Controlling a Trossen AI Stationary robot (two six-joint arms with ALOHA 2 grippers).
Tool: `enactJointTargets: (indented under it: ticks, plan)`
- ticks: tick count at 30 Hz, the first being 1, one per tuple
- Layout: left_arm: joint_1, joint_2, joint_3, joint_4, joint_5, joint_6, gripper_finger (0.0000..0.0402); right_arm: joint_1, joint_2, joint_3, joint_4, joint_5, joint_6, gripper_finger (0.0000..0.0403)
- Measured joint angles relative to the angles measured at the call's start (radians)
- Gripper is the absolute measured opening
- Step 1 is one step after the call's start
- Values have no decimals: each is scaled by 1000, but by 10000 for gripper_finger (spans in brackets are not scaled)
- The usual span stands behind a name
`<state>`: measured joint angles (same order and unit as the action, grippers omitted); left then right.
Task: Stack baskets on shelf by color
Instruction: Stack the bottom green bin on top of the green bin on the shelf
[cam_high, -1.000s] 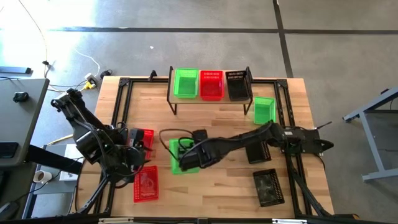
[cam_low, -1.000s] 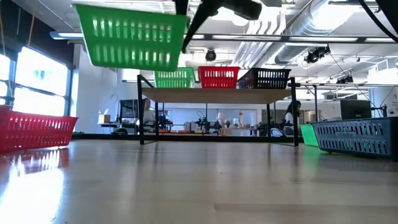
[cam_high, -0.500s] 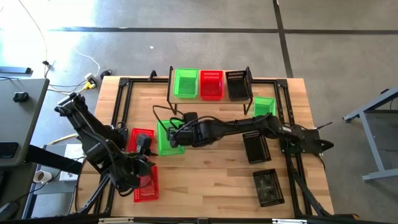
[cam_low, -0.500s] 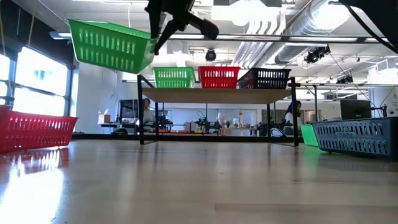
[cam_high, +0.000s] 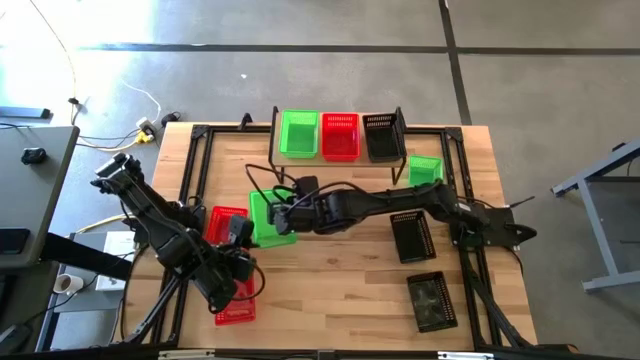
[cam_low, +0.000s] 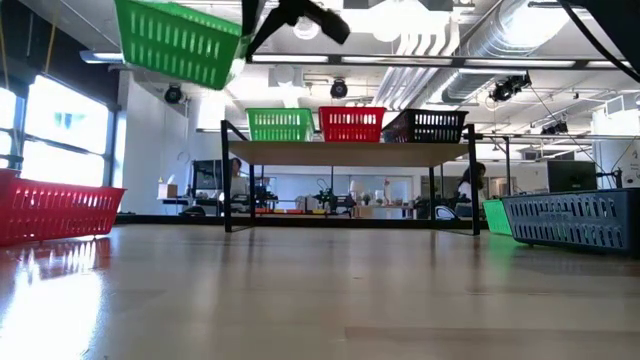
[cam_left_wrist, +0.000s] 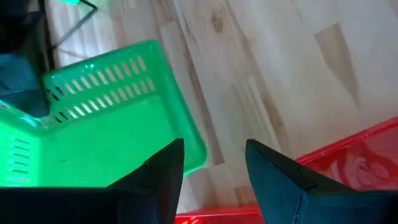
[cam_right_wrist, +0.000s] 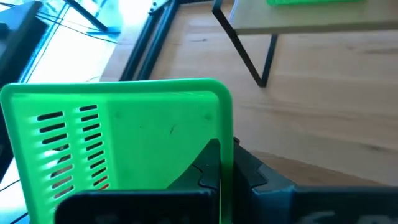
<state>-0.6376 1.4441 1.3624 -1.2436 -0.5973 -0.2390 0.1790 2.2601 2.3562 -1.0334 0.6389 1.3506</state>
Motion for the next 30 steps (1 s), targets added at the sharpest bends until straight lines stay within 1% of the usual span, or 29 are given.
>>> enactJointTargets:
  ticks: [2,5,10,18,20,23,30]
  plan:
    - [5,-2,0,3,-20,23,163,0,-10,0,-11,4,-5,0]
    - [19,-2,0,7,-23,34,163,-1,-12,0,-15,5,-10,0]
    - [57,-2,0,8,-20,34,163,5,-12,0,38,-5,-50,0]
    - [112,-2,0,9,26,33,157,5,-12,0,108,-19,-103,0]
    - [120,-2,0,9,34,33,147,6,-12,0,116,-20,-119,0]
    - [127,-2,0,7,37,33,122,5,-21,0,118,-19,-139,0]
    - [128,-2,0,5,15,29,37,5,-57,0,102,-4,-198,0]
